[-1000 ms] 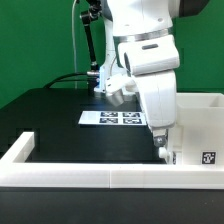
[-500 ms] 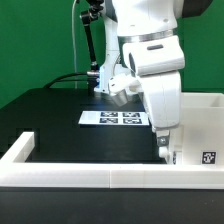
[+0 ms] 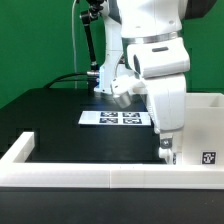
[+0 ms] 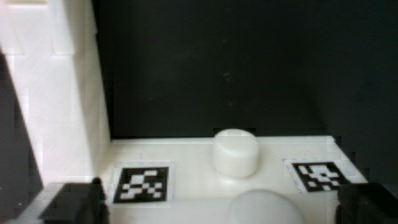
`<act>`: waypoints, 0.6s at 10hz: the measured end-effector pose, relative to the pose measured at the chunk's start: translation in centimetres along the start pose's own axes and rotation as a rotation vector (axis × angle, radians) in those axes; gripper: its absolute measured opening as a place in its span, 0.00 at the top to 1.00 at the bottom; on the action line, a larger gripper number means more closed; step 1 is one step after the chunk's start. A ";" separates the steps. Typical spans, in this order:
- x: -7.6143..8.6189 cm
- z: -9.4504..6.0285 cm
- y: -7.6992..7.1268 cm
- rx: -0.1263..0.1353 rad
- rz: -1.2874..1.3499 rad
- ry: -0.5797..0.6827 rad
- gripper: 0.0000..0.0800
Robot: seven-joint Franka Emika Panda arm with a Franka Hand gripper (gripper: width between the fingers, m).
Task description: Assemble drawer
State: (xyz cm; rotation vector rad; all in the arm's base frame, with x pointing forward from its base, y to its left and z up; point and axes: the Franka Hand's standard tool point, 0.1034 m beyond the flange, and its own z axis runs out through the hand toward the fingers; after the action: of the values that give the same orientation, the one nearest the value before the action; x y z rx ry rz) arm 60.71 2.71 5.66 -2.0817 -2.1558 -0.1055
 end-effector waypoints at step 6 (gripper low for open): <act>1.4 -1.2 -0.1 0.030 0.042 -0.019 0.19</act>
Offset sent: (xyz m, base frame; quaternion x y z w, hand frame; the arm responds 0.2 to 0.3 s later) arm 0.0023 0.0112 0.0150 -0.0015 -0.0086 0.0179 0.9998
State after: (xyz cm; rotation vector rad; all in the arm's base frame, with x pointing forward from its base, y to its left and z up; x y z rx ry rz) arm 60.63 3.95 7.05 -2.1191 -2.1091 -0.0496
